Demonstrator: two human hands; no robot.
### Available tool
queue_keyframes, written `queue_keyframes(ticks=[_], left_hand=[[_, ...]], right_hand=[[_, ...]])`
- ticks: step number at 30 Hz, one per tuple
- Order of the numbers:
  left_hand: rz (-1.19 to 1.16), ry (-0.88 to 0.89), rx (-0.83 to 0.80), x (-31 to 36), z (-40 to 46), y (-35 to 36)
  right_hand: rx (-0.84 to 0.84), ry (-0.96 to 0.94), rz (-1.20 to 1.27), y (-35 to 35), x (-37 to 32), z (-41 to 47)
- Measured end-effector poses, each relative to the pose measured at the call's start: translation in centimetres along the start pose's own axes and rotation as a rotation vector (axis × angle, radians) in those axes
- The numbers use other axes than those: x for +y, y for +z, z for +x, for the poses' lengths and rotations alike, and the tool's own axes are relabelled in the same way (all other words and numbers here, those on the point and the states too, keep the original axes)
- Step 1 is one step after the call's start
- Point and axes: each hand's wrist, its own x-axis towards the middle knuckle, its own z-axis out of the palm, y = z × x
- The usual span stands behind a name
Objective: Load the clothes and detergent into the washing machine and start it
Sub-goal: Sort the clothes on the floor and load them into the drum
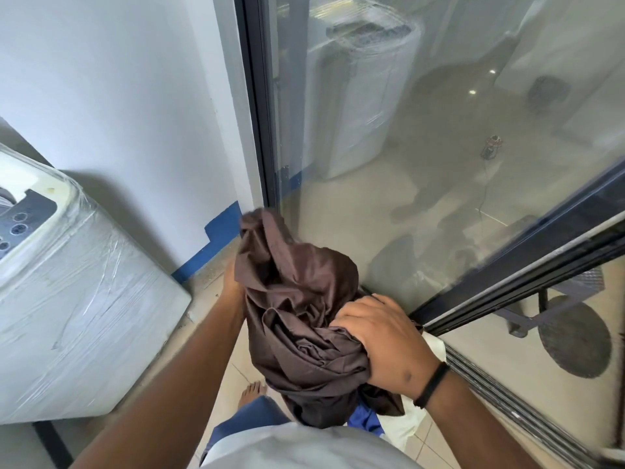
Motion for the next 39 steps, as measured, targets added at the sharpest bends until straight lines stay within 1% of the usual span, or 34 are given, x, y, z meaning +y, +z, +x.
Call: queue_keyframes(ticks=[2, 3, 4, 6, 7, 8, 9, 10, 12, 14, 15, 17, 18, 20, 22, 23, 25, 26, 27, 29, 31, 32, 33, 35, 37, 38, 39], left_hand=[[-0.019, 0.028, -0.115, 1.7, -0.4, 0.8], [-0.048, -0.006, -0.219, 2.5, -0.7, 1.2], [-0.023, -0.008, -0.341, 2.7, -1.6, 1.8], [0.148, 0.091, -0.528, 1.7, -2.5, 2.4], [0.302, 0.161, -0.599, 1.0, -2.7, 2.6], [0.421, 0.227, -0.687, 0.2, -2.9, 2.7], [0.517, 0.269, -0.738, -0.2, -3.0, 2.7], [0.563, 0.302, -0.764, -0.7, -2.9, 2.6], [0.531, 0.296, -0.78, -1.0, -3.1, 2.3], [0.462, 0.252, -0.783, -0.6, -3.5, 2.1], [0.489, 0.245, -0.79, -0.3, -3.5, 2.0], [0.627, 0.281, -0.838, 0.1, -3.7, 2.0], [0.716, 0.312, -0.874, 0.4, -4.0, 2.1], [0.881, 0.338, -0.933, 0.6, -4.3, 2.1], [1.024, 0.344, -0.969, 0.9, -4.5, 2.2], [1.091, 0.346, -0.99, 1.1, -4.7, 2.2], [1.169, 0.37, -1.034, 1.2, -4.9, 2.1], [1.191, 0.398, -1.054, 1.1, -5.0, 2.1], [1.214, 0.432, -1.058, 1.0, -5.3, 2.1], [1.206, 0.528, -0.998, 0.8, -5.9, 2.0], [1.142, 0.679, -0.859, 1.0, -6.9, 1.9], [1.086, 0.717, -0.792, 1.2, -7.3, 1.8], [1.002, 0.712, -0.731, 1.5, -7.6, 1.8], [0.744, 0.613, -0.599, 2.4, -7.7, 1.6], [0.473, 0.56, -0.402, 3.1, -6.8, 1.5], [0.427, 0.556, -0.319, 3.4, -5.9, 1.5], [0.437, 0.548, -0.283, 3.5, -5.0, 1.6]], right_hand=[[-0.026, 0.017, -0.013, 0.8, 0.5, 0.1], [-0.027, 0.019, -0.022, 1.0, 0.6, 0.2], [-0.022, 0.018, -0.03, 1.1, 0.7, 0.4], [0.017, 0.008, -0.038, 0.8, 0.6, 0.8], [0.045, 0.0, -0.019, 0.4, 0.4, 1.0], [0.072, -0.01, 0.004, -0.1, 0.2, 1.0], [0.089, -0.016, 0.012, -0.6, 0.1, 1.0], [0.098, -0.013, 0.003, -1.0, -0.1, 0.8], [0.126, 0.018, -0.03, -1.2, -0.3, 0.2], [0.201, 0.056, -0.02, -1.0, -0.5, -0.5], [0.256, 0.081, 0.02, -0.8, -0.7, -0.8], [0.37, 0.143, 0.102, -0.5, -0.9, -1.1], [0.405, 0.17, 0.091, -0.4, -0.9, -1.1], [0.439, 0.195, -0.024, -0.5, -0.8, -1.0], [0.421, 0.198, -0.097, -0.5, -0.7, -0.8], [0.378, 0.192, -0.093, -0.4, -0.6, -0.8], [0.276, 0.156, -0.015, 0.4, -0.4, -0.8], [0.249, 0.141, 0.063, 0.8, -0.3, -0.8], [0.241, 0.133, 0.139, 1.2, -0.1, -0.9], [0.261, 0.137, 0.222, 1.9, 0.3, -0.8], [0.288, 0.15, 0.231, 2.3, 0.8, -0.5], [0.303, 0.151, 0.23, 2.4, 0.9, -0.4], [0.324, 0.152, 0.233, 2.4, 1.1, -0.3], [0.376, 0.146, 0.219, 2.2, 1.4, -0.2], [0.416, 0.105, 0.146, 2.1, 1.6, -0.2], [0.414, 0.068, 0.098, 2.2, 1.6, -0.1], [0.397, 0.025, 0.044, 2.3, 1.4, -0.1]])
